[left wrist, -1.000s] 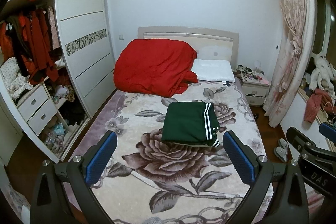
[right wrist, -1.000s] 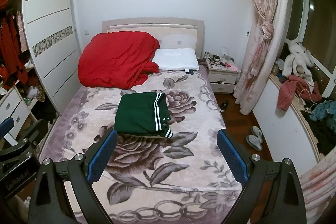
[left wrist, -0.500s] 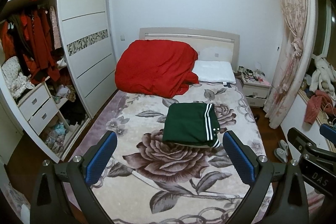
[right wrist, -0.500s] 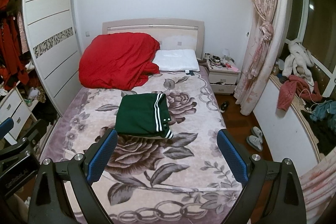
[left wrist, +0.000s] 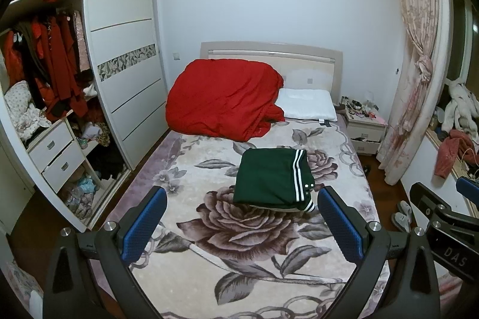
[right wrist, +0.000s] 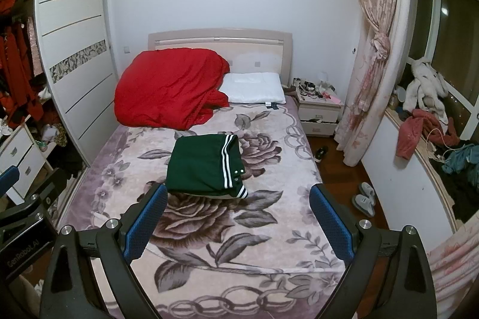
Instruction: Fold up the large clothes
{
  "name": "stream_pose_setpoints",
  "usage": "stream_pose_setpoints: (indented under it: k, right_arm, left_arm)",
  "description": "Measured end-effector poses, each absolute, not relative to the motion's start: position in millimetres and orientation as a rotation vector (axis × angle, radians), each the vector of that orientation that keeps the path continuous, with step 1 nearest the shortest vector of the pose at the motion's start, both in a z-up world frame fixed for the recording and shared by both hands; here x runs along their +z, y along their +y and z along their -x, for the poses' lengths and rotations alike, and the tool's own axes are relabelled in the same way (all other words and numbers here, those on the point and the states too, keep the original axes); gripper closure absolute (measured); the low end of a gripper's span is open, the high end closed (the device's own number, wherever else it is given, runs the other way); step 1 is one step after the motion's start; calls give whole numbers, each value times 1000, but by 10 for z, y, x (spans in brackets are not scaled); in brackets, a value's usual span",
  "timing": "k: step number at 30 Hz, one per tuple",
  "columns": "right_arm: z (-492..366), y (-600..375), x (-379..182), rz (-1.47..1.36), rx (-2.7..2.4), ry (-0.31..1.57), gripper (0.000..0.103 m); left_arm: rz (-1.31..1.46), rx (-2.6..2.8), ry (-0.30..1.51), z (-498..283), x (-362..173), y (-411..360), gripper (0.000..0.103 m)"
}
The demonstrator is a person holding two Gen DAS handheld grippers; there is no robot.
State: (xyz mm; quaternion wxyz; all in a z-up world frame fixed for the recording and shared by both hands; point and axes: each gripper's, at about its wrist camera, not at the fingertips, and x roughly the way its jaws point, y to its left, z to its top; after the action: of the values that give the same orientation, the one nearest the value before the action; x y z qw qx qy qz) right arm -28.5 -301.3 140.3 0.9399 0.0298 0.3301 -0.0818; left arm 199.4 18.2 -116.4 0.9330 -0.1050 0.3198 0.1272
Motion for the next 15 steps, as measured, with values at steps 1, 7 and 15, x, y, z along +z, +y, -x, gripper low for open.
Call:
stream_pose_setpoints:
  k: [1, 7, 15]
  right_arm:
    - [277, -3003, 1413, -62, -166, 673, 6]
    - [320, -2995, 1393, -63, -169, 674, 6]
    - [373, -2991, 1369, -65, -175, 673, 6]
  left_arm:
    - [214, 260, 655, -1992, -1166, 182, 0]
    - [216, 260, 654, -1984, -1172, 175, 0]
    - [218, 262, 652, -1966, -1157, 212, 0]
